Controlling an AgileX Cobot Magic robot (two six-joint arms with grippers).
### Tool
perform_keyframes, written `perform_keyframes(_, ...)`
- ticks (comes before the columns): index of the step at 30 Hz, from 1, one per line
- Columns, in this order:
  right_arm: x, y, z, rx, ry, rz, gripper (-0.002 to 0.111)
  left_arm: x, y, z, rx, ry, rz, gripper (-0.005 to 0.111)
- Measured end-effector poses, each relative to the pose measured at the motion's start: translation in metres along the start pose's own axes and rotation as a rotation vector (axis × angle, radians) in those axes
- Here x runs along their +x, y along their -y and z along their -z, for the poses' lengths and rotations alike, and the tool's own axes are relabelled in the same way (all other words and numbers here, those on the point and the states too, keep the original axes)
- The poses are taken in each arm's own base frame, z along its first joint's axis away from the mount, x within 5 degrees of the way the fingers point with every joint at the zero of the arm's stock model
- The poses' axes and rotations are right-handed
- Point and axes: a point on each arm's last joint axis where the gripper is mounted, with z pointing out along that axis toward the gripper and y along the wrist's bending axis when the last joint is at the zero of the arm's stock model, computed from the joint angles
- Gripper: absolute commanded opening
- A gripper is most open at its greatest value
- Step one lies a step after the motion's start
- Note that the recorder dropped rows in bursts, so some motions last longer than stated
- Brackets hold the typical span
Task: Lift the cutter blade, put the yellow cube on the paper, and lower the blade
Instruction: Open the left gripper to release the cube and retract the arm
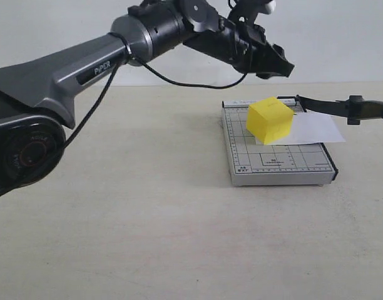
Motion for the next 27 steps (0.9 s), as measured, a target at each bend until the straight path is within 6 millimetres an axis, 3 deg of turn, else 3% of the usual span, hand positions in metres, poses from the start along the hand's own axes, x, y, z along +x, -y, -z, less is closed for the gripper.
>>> perform_keyframes(1, 0.0, 0.0, 0.0, 0.0, 0.0, 0.0, 0.0, -0.002, -0.002, 0.003, -0.009, -0.001, 0.021, 0.005)
perform_keyframes(10, 0.0, 0.0, 0.0, 0.0, 0.0, 0.0, 0.0, 0.007, -0.01, 0.005, -0.028, -0.065, 0.167, 0.004)
perform_keyframes(17, 0.0, 0.0, 0.0, 0.0, 0.0, 0.008, 0.0, 0.022, -0.026, 0.012, -0.23, -0.137, 0.319, 0.004)
perform_keyframes(23, 0.0, 0.0, 0.0, 0.0, 0.0, 0.013, 0.0, 0.034, -0.031, 0.052, -0.418, -0.167, 0.367, 0.004)
perform_keyframes(26, 0.0, 0.0, 0.0, 0.0, 0.0, 0.018, 0.0, 0.043, -0.018, 0.098, -0.473, -0.067, 0.329, 0.004)
perform_keyframes(27, 0.0, 0.0, 0.0, 0.0, 0.0, 0.018, 0.0, 0.049, -0.013, 0.125, -0.48, 0.002, 0.324, 0.004)
